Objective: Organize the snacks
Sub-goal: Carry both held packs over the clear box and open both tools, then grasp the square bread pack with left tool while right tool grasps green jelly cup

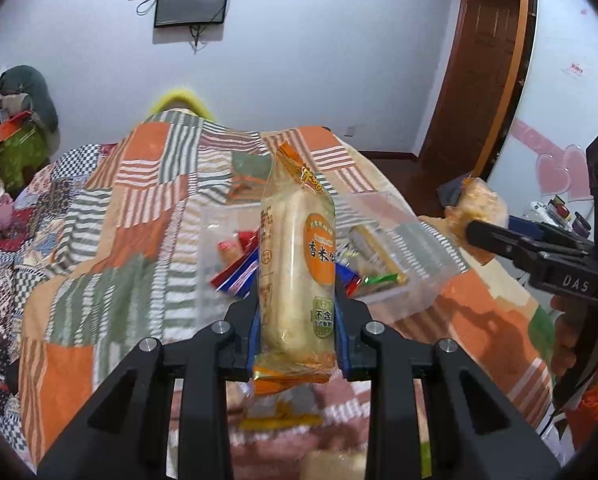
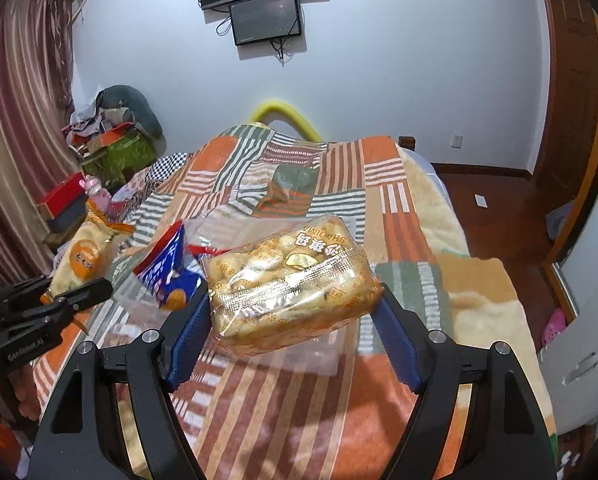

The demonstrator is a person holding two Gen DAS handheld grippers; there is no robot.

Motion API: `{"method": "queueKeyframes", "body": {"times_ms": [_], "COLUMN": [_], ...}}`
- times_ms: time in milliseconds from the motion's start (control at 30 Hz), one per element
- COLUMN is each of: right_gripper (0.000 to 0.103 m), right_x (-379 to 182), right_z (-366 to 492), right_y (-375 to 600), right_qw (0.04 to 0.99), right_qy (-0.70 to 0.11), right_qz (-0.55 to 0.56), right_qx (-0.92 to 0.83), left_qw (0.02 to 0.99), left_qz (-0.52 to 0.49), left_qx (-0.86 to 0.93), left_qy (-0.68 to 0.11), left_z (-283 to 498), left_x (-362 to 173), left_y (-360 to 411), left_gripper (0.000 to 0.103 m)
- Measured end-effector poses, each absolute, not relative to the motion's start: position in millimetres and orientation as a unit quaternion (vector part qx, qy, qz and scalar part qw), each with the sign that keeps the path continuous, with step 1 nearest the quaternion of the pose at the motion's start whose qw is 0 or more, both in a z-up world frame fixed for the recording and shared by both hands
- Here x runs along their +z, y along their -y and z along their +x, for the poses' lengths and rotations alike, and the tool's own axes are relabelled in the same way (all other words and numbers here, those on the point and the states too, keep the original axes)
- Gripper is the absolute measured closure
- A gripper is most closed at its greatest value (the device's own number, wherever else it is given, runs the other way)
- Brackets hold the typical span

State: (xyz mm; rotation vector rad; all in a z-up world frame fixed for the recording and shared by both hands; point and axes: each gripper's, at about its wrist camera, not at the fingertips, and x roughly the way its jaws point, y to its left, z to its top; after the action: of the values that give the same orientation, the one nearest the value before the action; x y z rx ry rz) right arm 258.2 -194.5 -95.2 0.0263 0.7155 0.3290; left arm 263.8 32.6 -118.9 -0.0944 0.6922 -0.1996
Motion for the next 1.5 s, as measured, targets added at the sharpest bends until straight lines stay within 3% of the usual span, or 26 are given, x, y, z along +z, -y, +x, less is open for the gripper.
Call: {"method": "queueKeyframes", "body": {"times_ms": [633, 1033, 1233, 1367, 1500], "right_gripper": [0.028, 0.024, 0.024, 0.024, 0.023], "right_x": [-122.7, -113.2, -103.7, -99.1, -99.7], "right_z": [321.6, 318.2, 292.2, 267.1, 243.3], "right_y": [173.3, 177.5, 183.4, 185.6, 186.4], "right_qw": [0.911, 0.908, 0.909, 0.908, 0.905], "right_qy": [-0.378, -0.379, -0.372, -0.37, -0.375], "right_qz": [-0.01, -0.008, -0.009, -0.01, -0.008], "right_qx": [0.164, 0.178, 0.188, 0.195, 0.202], "left_qw": [0.926, 0.925, 0.929, 0.931, 0.927], "left_qz": [-0.038, -0.044, -0.029, -0.013, -0.004], "left_qx": [-0.12, -0.124, -0.118, -0.103, -0.095], "left_qy": [-0.355, -0.357, -0.351, -0.349, -0.362], "left_z": [351.1, 339.7, 305.1, 274.4, 240.1], "left_x": [-126.8, -121.2, -109.7, -107.4, -112.9], "left_y": [1.9, -5.2, -13.4, -20.2, -26.6], "left_gripper": [0.074, 0.068, 0.059, 0.045, 0.039]}}
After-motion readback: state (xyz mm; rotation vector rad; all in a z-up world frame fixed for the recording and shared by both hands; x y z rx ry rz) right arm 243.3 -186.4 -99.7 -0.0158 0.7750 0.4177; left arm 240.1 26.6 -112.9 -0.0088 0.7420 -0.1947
